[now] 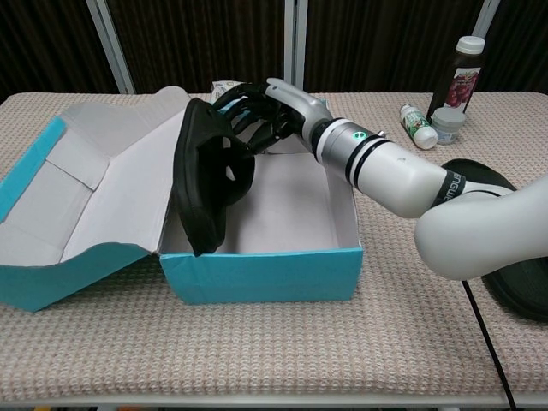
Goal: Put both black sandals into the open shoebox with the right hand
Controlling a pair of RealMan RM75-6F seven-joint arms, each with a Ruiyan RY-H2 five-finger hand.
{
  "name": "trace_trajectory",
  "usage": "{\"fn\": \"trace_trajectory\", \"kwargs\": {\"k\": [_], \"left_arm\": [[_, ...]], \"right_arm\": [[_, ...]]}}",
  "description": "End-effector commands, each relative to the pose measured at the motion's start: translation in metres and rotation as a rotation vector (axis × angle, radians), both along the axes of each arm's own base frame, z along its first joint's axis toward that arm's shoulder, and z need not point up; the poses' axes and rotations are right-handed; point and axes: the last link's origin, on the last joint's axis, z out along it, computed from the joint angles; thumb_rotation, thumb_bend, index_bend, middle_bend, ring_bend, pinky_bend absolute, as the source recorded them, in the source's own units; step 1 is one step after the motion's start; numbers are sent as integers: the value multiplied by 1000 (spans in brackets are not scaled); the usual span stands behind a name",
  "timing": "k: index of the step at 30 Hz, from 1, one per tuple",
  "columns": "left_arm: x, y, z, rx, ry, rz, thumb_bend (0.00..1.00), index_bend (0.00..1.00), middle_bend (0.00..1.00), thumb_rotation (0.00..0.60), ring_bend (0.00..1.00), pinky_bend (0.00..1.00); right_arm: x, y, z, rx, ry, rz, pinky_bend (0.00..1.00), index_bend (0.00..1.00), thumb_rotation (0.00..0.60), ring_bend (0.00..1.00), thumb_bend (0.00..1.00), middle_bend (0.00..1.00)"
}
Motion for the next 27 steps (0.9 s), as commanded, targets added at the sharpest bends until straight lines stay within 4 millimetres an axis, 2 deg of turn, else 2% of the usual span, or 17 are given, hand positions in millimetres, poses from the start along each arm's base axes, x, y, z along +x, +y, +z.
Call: {"fn": "trace_trajectory", "kwargs": {"k": [1,11,21,23,27], "left_arm": [[0,0,0,-1,1,0,191,215,200,600,142,202],[-1,-2,-1,-1,-3,-2,191,215,201,600,142,202],[-1,0,0,0,-2,0,191,215,200,600,142,202],[-1,0,0,0,-3,0,191,215,201,600,142,202],[-1,1,-1,-2,-5,-1,191,216,200,600,142,202]], "right_arm": [[-2,0,-1,-6,25,12,447,437,600,315,68,493],[2,-2,2,-32,77,64,447,438,600,314,68,492],[-2,0,-6,8,107,43,445,442,600,312,55,482],[-3,1,-8,31,114,46,427,421,600,292,24,462],[-3,3,-6,91,120,66,325,283,600,182,0,358]]}}
